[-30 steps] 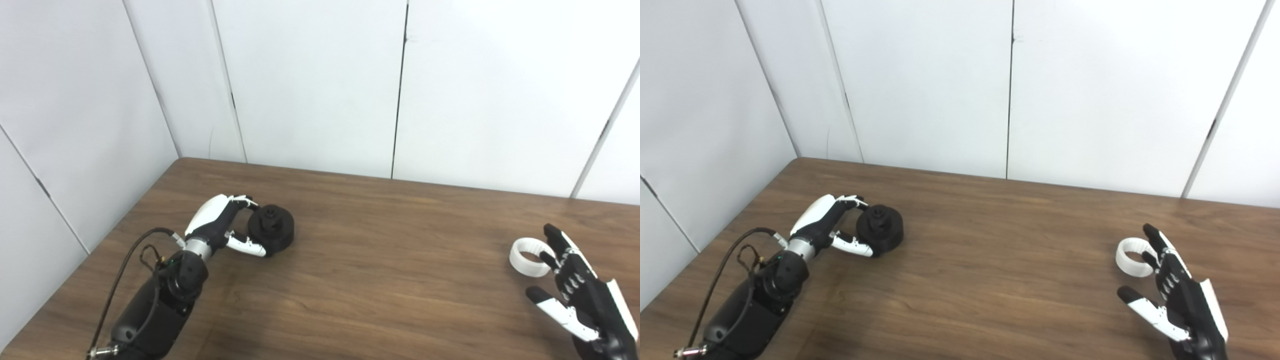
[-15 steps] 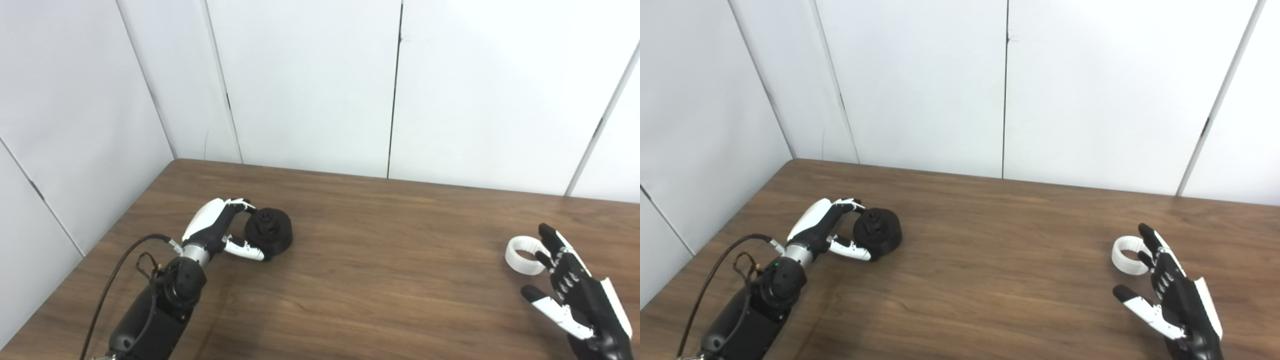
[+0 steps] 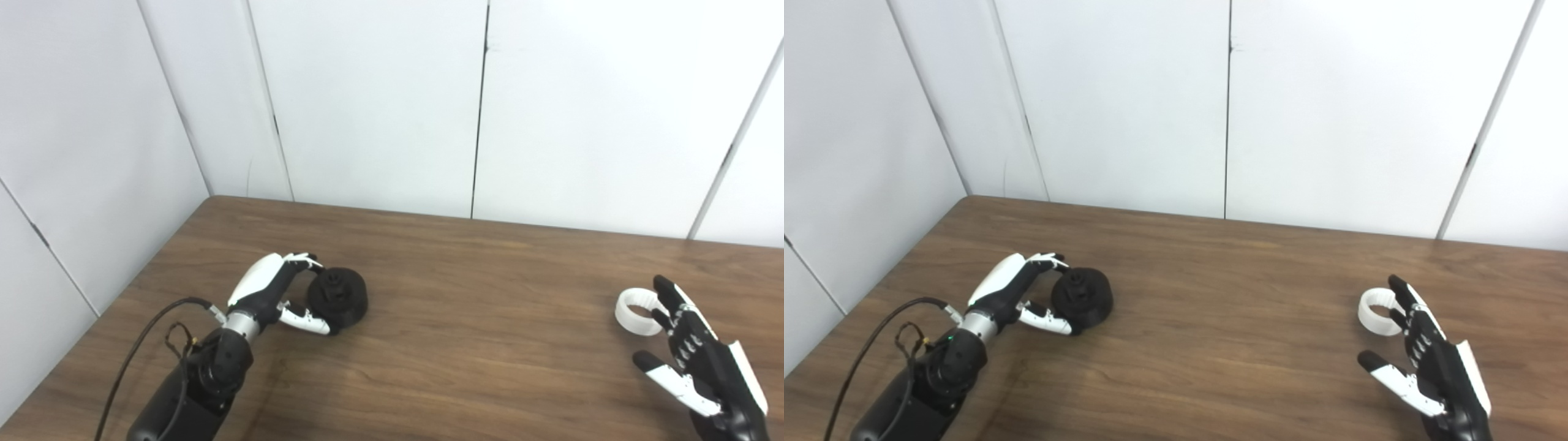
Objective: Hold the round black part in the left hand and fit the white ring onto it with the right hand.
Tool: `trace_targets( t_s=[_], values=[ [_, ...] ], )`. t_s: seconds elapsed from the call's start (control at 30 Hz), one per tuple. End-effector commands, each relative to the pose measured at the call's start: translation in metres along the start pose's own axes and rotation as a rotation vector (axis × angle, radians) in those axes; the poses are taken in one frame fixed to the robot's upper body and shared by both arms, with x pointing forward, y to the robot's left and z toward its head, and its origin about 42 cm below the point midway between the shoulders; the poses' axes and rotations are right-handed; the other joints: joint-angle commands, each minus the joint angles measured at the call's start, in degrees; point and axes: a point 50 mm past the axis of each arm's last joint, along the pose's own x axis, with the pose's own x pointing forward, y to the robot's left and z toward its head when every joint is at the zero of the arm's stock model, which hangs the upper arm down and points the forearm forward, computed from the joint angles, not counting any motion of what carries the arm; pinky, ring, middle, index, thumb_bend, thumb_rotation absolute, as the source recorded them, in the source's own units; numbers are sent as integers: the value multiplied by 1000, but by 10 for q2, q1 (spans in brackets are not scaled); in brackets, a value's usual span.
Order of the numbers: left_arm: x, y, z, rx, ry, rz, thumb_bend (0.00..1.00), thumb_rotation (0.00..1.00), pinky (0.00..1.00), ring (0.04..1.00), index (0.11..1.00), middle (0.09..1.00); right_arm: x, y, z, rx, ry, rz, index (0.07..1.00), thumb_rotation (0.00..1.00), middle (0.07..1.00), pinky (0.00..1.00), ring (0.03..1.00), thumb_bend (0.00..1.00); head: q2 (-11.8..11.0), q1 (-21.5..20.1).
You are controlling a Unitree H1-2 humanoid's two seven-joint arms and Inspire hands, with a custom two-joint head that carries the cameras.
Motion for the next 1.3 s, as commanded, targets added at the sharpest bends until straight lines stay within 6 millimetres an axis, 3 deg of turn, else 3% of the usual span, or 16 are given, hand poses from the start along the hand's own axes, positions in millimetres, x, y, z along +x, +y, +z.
trace_targets(
  t_s=[0.0, 0.3, 0.47, 1.27],
  values=[
    [1, 10, 13, 30, -66, 28, 814, 193, 918, 971, 647, 909, -8, 11, -6, 12, 22, -1, 928, 513, 956, 955, 985, 921, 2, 0],
    [-18, -15, 32, 3, -170, -43, 809, 170, 910, 972, 648, 913, -8, 16, -3, 15, 27, 0, 925, 522, 949, 965, 980, 922, 12, -17],
    [-28, -28, 43, 7, -228, -64, 815, 230, 907, 969, 645, 910, -8, 16, -1, 9, 29, -8, 928, 531, 950, 962, 982, 933, 19, -26],
    [-63, -66, 80, -1, -387, -203, 816, 255, 952, 994, 656, 924, -3, 35, 15, -8, 29, -10, 944, 539, 954, 965, 981, 918, 67, -107]
  ],
)
